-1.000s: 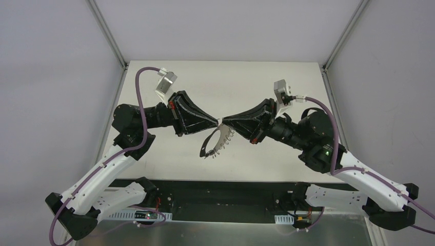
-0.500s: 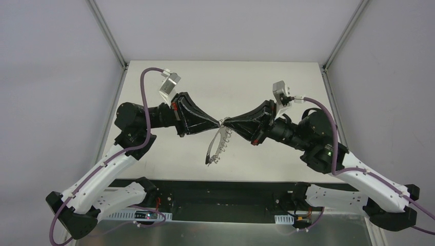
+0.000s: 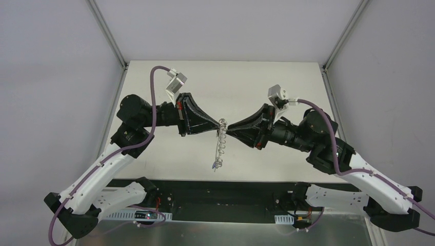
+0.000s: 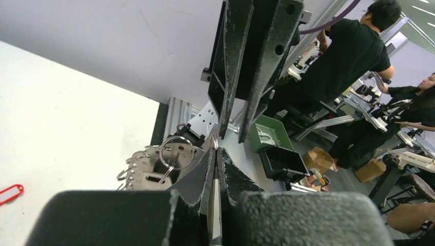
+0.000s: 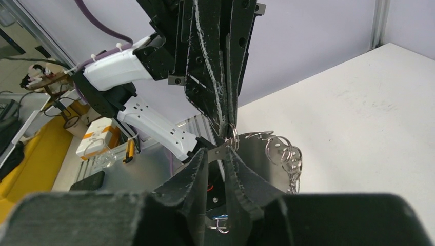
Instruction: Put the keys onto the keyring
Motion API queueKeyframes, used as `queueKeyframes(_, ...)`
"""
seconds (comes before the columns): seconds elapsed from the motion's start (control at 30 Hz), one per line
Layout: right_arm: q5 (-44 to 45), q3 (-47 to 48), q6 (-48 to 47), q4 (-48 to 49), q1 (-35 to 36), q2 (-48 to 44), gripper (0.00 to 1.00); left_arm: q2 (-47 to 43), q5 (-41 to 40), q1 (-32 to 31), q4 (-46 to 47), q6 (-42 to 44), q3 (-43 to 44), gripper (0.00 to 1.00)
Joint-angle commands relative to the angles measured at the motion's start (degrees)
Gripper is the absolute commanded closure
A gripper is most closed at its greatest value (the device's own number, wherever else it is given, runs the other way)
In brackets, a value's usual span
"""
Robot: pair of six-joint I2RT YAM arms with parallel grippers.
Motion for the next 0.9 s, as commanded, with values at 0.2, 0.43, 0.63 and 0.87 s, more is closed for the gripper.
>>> queueKeyframes(0.2, -1.38, 9.22, -6.00, -13.30, 0.28, 0.05, 0.68, 1.50, 5.93, -0.13, -12.73, 9.75, 8.70, 1.00)
queueKeyframes(0.43, -6.58, 20.58, -13.16, -28.85, 0.26, 6.63, 0.63, 4.03, 12.53, -0.12, -18.89, 13.23, 12.69, 1.00)
queueKeyframes(0.63, -10.46, 30.71, -18.53, -41.91, 0.25, 13.99, 0.63, 5.88, 17.11, -0.12, -26.99, 16.42, 16.21, 1.00)
queueKeyframes(0.87, -14.59, 35.70, -20.78, -46.17, -0.17, 19.04, 0.63, 6.58, 22.02, -0.12, -27.95, 16.72, 16.94, 1.00)
